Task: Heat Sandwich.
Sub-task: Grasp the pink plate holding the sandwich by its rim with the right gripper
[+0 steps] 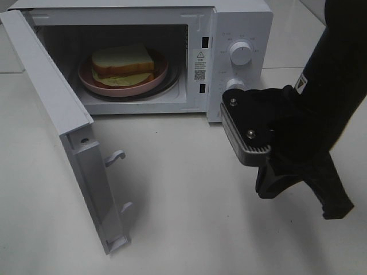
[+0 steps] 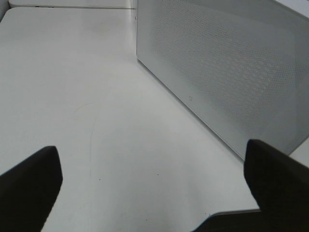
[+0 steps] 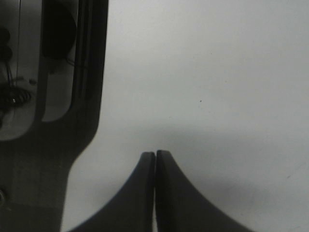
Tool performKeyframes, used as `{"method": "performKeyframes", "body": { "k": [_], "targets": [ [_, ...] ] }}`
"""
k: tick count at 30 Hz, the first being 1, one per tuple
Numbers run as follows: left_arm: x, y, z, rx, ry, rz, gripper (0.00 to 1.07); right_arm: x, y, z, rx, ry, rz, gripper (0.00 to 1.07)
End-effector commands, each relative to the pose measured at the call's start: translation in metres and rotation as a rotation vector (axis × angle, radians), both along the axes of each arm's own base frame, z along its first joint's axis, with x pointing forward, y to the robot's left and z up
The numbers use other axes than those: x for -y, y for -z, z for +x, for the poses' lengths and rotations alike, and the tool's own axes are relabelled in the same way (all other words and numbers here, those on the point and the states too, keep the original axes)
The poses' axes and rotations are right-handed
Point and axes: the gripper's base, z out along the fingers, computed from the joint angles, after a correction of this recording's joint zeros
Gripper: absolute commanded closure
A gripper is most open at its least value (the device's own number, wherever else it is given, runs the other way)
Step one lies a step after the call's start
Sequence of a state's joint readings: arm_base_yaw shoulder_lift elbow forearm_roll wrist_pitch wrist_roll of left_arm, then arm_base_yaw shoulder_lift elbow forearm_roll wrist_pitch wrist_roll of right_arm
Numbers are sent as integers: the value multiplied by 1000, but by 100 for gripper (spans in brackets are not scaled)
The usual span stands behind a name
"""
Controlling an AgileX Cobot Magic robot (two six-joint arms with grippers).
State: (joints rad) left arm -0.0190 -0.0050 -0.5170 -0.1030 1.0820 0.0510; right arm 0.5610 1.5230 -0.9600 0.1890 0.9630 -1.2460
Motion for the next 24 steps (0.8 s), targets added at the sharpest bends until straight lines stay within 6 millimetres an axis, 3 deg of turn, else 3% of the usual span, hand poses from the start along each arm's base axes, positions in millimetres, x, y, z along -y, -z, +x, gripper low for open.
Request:
{"method": "performKeyframes", "body": {
  "k": [1,6,7,8,11,12,13,17,24],
  "targets": [
    [1,0,0,14,0,-11,10,4,-3,3,69,-191,-25,101],
    [1,0,0,14,0,-11,10,8,-5,13,182,-228,-83,87],
    [1,0,0,14,0,-11,10,9,-6,17,217,-221,-96,75],
    [1,0,0,14,0,-11,10,9,-6,17,217,-221,-96,75],
    [1,0,0,14,0,-11,10,9,-6,20,255,-193,-101,56],
    [1,0,0,14,0,-11,10,8,-7,22,274,-153,-85,42],
    [1,0,0,14,0,-11,10,8,-7,22,274,-153,-85,42],
    [1,0,0,14,0,-11,10,4,-11,27,308,-34,-47,13],
    [1,0,0,14,0,-11,10,2,-10,31,343,-47,-32,11]
  ]
}}
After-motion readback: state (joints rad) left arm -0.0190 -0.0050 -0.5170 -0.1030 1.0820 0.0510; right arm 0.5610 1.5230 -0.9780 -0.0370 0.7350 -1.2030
